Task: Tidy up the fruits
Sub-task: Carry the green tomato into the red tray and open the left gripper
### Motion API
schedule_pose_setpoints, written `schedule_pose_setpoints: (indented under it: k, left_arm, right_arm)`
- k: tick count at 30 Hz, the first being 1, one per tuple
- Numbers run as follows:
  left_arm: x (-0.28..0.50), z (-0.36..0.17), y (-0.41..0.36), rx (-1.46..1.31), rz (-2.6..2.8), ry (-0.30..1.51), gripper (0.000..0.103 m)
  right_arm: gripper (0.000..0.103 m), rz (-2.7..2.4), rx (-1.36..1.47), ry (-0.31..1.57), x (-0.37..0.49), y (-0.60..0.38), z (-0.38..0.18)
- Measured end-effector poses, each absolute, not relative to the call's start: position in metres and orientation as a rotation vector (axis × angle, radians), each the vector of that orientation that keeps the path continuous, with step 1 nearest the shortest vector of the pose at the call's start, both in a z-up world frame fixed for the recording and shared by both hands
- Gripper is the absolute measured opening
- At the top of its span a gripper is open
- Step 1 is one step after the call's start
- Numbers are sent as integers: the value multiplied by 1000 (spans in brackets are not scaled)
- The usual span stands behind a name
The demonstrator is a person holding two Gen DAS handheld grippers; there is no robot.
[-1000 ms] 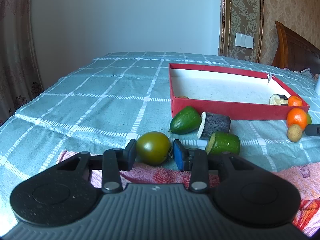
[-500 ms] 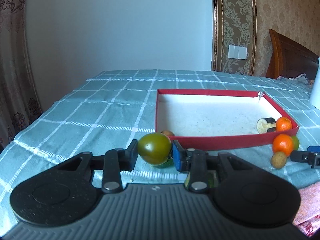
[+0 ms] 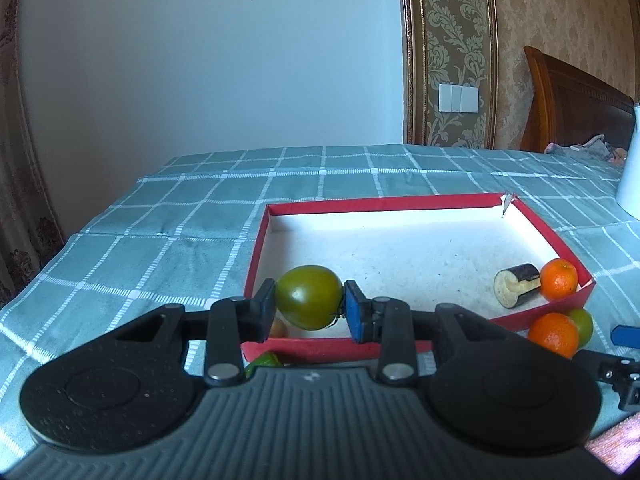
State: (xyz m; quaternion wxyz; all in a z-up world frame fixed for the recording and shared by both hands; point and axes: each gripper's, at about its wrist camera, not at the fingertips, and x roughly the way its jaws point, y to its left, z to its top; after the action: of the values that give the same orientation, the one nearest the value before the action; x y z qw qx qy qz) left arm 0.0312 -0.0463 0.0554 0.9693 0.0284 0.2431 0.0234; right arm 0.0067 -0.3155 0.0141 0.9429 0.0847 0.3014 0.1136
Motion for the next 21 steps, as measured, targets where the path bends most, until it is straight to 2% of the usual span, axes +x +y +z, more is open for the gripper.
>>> schedule_pose_setpoints:
  k: [17, 18, 19, 21]
  left_arm:
    - [77, 32, -47, 40, 45, 571, 34]
    - [76, 32, -48, 49, 50, 568, 41]
    - [74, 33, -47, 51, 53, 564, 52]
    - [66, 37, -44, 43, 54, 541, 56]
  right_arm:
    - [89, 252, 223, 605, 6, -321, 14]
    - [89, 253, 224, 605, 6, -321, 14]
    - [89, 253, 225, 605, 6, -321, 14]
    - [89, 253, 226, 605, 7, -321, 14]
